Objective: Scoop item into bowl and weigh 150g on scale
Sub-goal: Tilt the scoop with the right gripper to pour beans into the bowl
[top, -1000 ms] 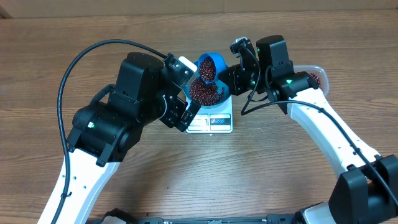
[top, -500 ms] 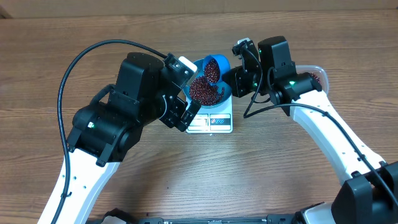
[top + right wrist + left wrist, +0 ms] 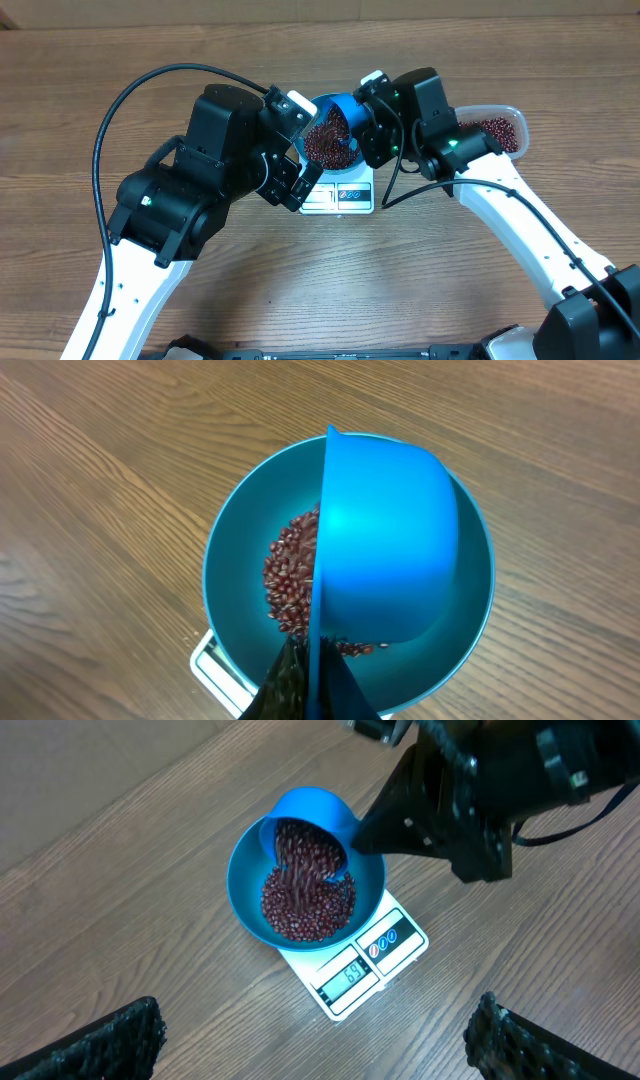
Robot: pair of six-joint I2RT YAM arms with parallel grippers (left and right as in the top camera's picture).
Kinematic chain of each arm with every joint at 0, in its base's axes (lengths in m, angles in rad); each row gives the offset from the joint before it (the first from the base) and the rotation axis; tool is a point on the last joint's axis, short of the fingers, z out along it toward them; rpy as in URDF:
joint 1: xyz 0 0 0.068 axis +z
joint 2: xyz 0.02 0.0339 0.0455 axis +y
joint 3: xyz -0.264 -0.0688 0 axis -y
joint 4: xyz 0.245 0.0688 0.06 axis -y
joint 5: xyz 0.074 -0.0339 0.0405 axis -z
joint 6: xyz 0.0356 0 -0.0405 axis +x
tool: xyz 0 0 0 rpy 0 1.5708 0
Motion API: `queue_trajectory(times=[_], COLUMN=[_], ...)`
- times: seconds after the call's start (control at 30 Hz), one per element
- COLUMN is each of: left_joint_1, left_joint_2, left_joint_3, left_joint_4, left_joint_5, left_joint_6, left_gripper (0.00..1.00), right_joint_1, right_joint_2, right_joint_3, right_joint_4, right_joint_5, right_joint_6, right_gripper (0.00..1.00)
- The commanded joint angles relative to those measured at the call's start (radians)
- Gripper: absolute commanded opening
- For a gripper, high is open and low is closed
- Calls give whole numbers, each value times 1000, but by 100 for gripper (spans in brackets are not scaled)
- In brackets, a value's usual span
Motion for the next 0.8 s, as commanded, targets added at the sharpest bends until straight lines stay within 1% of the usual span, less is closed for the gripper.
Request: queue_trajectory(times=[0.0,0.13,0.77], left_joint_1=[2,2,2], left_joint_2=[-1,-1,-1], left_joint_3=[21,21,21], left_joint_4=[1,1,1], left_joint_5=[18,18,18], left_joint_6=[-14,-14,-14], left_gripper=[100,100,99], right_joint_1=[8,8,8], right_joint_2=[-45,-45,-45], right_joint_3=[33,33,33], right_joint_4=[7,7,4], right_joint_5=[83,84,96], right_joint_6=[-33,-35,-135], right_gripper=[4,4,4])
